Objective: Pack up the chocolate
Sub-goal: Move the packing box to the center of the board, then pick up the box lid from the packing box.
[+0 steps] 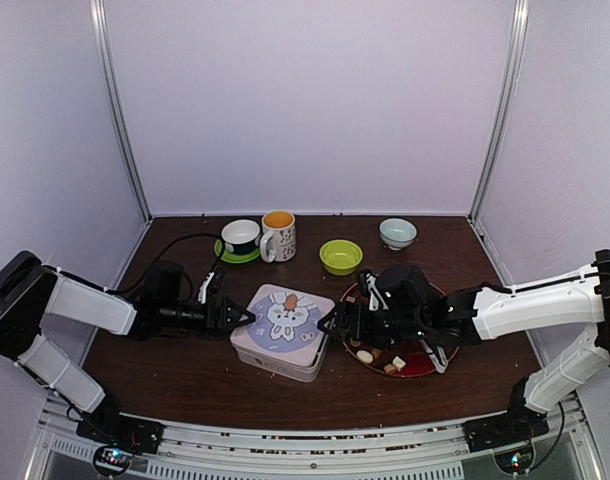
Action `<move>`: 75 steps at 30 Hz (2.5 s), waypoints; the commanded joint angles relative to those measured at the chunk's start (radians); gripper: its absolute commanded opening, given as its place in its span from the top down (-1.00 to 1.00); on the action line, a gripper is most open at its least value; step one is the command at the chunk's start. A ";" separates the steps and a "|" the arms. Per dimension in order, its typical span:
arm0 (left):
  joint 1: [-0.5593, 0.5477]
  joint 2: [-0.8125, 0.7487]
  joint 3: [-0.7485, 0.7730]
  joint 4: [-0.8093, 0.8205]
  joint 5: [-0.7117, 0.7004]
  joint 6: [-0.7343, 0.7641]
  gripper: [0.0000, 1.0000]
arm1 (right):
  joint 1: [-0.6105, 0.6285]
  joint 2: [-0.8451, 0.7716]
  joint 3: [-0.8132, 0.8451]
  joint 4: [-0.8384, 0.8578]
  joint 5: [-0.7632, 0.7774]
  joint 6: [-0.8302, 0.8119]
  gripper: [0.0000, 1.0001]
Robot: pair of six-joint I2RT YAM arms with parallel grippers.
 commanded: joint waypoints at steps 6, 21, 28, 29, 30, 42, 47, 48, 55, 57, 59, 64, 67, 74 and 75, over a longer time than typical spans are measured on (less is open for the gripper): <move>-0.009 -0.083 0.050 -0.186 -0.019 0.057 -0.32 | 0.021 0.021 0.052 0.040 0.011 0.015 -0.88; -0.009 -0.140 0.078 -0.306 -0.056 0.081 -0.31 | 0.031 0.109 0.053 0.075 0.015 0.100 -0.60; -0.009 -0.121 0.090 -0.351 -0.063 0.099 -0.29 | 0.045 0.175 0.047 0.160 -0.025 0.151 -0.18; -0.010 -0.115 0.093 -0.357 -0.064 0.105 -0.29 | 0.044 0.182 0.042 0.180 -0.032 0.161 -0.11; -0.009 -0.105 0.097 -0.365 -0.065 0.113 -0.29 | 0.046 0.189 0.038 0.203 -0.041 0.170 -0.09; -0.009 -0.060 0.117 -0.329 -0.011 0.105 -0.30 | 0.052 0.202 0.048 0.264 -0.075 0.188 -0.03; -0.009 -0.061 0.120 -0.349 -0.041 0.114 -0.30 | 0.051 0.230 0.077 0.211 -0.069 0.186 -0.05; -0.009 -0.056 0.118 -0.351 -0.057 0.114 -0.30 | 0.051 0.236 0.081 0.200 -0.066 0.187 -0.06; -0.006 -0.006 0.074 -0.173 -0.089 -0.003 -0.29 | 0.052 0.242 0.080 0.176 -0.048 0.195 -0.04; -0.004 0.010 0.068 -0.139 -0.097 -0.033 -0.27 | 0.051 0.244 0.084 0.171 -0.044 0.195 -0.03; 0.002 0.017 0.055 -0.097 -0.105 -0.062 -0.25 | 0.051 0.247 0.090 0.162 -0.039 0.193 -0.01; 0.008 0.037 0.061 -0.077 -0.112 -0.077 -0.18 | 0.050 0.255 0.103 0.150 -0.034 0.192 0.12; 0.018 0.047 0.060 -0.053 -0.113 -0.093 -0.04 | 0.050 0.262 0.114 0.149 -0.035 0.191 0.15; 0.022 0.048 0.075 -0.038 -0.110 -0.108 0.20 | 0.049 0.278 0.127 0.143 -0.042 0.189 0.23; 0.022 0.042 0.077 -0.040 -0.110 -0.106 0.27 | 0.050 0.276 0.128 0.141 -0.041 0.188 0.26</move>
